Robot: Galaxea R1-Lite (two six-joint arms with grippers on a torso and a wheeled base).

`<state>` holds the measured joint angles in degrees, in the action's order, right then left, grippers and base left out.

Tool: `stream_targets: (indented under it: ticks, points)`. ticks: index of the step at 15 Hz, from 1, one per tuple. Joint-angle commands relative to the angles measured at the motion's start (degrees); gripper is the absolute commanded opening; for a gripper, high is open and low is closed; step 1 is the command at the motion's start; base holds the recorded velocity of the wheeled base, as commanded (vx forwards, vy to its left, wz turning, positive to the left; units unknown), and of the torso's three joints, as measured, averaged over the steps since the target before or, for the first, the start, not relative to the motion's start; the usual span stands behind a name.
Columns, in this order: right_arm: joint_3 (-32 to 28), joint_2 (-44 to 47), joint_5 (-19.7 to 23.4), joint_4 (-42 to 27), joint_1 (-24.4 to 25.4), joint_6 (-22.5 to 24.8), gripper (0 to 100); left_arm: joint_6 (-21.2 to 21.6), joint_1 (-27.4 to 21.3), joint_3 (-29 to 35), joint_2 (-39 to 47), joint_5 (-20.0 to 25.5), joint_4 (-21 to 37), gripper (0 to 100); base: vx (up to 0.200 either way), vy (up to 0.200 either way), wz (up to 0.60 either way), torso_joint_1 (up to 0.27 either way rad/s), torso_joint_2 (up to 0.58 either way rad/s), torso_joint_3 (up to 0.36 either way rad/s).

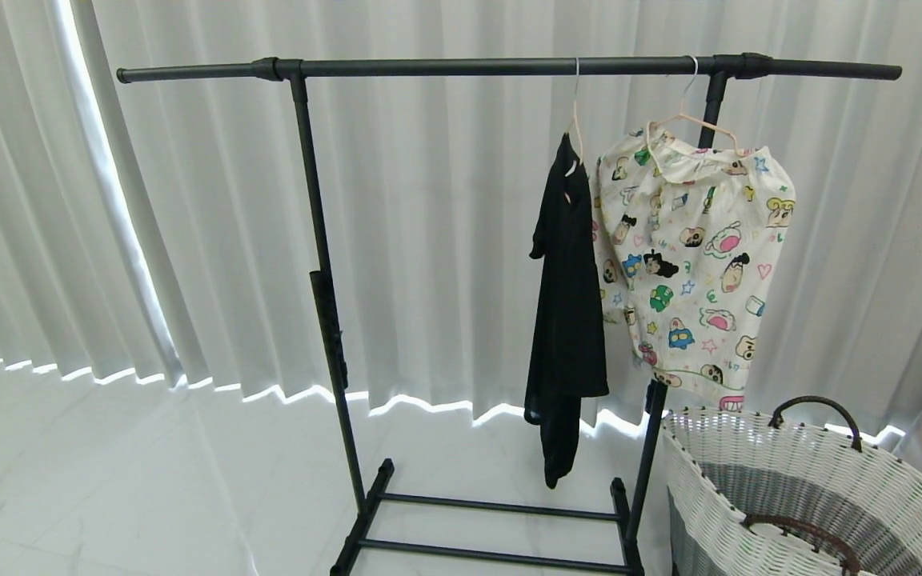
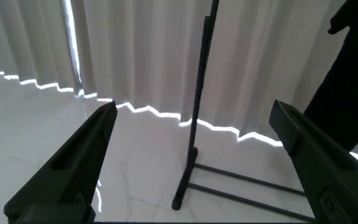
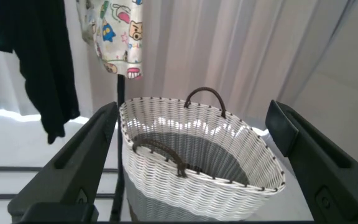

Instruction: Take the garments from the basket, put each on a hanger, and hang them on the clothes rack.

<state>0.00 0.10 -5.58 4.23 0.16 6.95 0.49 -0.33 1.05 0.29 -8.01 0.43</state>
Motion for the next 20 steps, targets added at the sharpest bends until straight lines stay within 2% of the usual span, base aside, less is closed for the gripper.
stream_targets:
  ticks: [1,2,3,4,6,7,8,9,20]
  points:
    - [0.0,-0.1,-0.1,0.0,0.0,0.1,100,0.9,0.0,0.0,0.6,-0.3,0.0,100,0.000,0.000,0.00,0.000,0.00,0.000]
    - [0.0,-0.1,0.0,0.1,0.0,0.2,100,1.1,0.0,0.0,0.1,0.0,0.0,100,0.000,0.000,0.00,0.000,0.00,0.000]
    - [0.0,-0.1,0.3,0.1,0.0,0.3,100,0.9,0.0,-0.2,-0.3,2.6,-0.2,100,0.000,0.000,0.00,0.000,0.00,0.000]
    - [0.0,-0.1,0.4,0.1,0.0,0.3,100,0.1,0.1,-1.0,-0.3,7.0,-0.2,100,0.000,0.000,0.00,0.000,0.00,0.000]
    - [0.0,-0.1,0.6,-0.5,0.0,-1.7,100,0.2,0.0,-1.0,-0.2,7.1,-0.2,100,0.000,0.000,0.00,0.000,0.00,0.000]
    - [0.0,-0.1,2.4,-1.2,0.0,-4.4,100,0.1,0.0,-1.0,-0.2,7.1,-0.2,100,0.000,0.000,0.00,0.000,0.00,0.000]
    - [0.0,-0.1,6.5,-3.2,0.0,-5.7,100,0.1,0.0,-1.0,-0.2,7.0,-0.2,100,0.000,0.000,0.00,0.000,0.00,0.000]
    - [0.0,-0.1,8.7,-4.1,0.0,-5.4,100,0.0,0.0,-1.0,-0.2,7.0,-0.2,100,0.000,0.000,0.00,0.000,0.00,0.000]
    - [0.0,-0.1,8.6,-4.1,0.0,-5.6,100,-0.6,0.0,-1.0,-0.3,7.0,-0.2,100,0.000,0.000,0.00,0.000,0.00,0.000]
